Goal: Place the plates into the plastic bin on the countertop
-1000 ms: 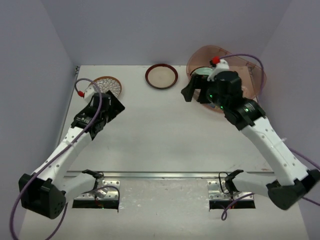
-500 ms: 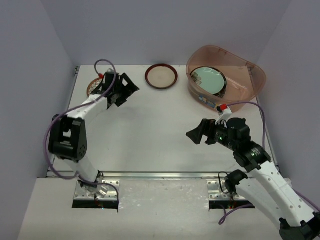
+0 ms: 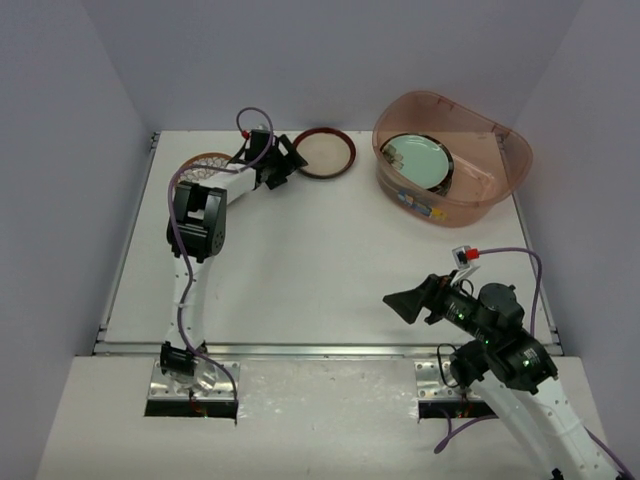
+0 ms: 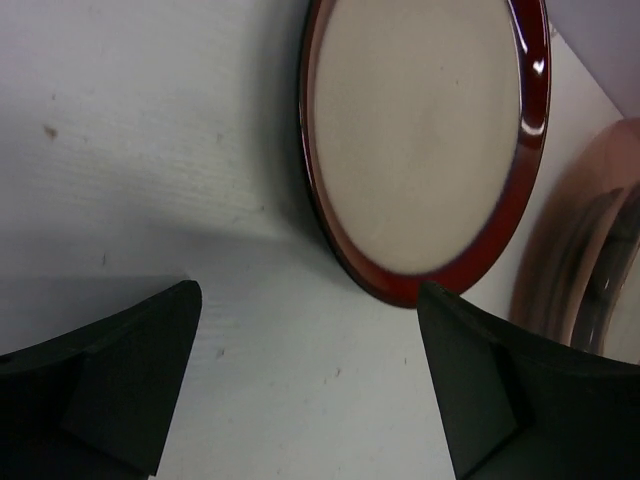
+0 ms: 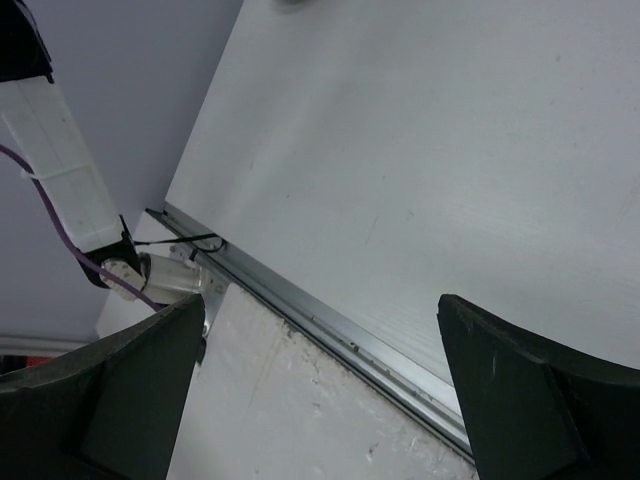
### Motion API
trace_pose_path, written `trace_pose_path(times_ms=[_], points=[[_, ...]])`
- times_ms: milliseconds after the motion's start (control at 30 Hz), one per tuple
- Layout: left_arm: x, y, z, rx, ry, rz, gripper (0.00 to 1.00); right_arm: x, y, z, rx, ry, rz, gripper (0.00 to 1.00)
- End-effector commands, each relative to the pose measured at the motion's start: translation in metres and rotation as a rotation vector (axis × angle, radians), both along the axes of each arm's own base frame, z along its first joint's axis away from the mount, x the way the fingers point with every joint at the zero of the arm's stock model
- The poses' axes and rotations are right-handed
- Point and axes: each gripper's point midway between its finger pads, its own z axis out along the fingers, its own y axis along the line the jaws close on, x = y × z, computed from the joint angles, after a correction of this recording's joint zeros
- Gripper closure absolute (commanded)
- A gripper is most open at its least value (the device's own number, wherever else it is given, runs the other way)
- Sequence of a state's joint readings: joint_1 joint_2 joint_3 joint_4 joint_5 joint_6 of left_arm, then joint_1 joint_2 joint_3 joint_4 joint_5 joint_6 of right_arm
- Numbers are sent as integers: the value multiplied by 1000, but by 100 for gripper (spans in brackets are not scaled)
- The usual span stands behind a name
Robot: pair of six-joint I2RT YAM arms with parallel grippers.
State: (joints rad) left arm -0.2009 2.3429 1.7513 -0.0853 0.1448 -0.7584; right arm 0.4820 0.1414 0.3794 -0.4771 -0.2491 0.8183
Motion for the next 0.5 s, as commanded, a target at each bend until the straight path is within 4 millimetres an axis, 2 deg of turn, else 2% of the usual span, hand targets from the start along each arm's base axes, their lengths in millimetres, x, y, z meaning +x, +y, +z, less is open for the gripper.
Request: trace_pose_path(times_ms=[0,67,200,267,333,367,467], points=[[12,8,-34,22,61,2,18,-8,3,6,17,33,29,1],[18,12,-47,24,82,23,22,-10,5,3,17,47,41,1],[21,18,-63,-16,117,60,50,-8,2,-6,6,61,20,1],[22,17,-66,-19,124,55,61,-6,0,-9,-7,68,6,1],[28,14,-61,-25,111,44,63,-6,0,-10,-9,70,9,1],[26,11,-66,-33,128,32,67,-6,1,-9,-9,70,11,1],[31,6,-65,-44,119,11,77,-5,0,-12,-17,81,6,1]])
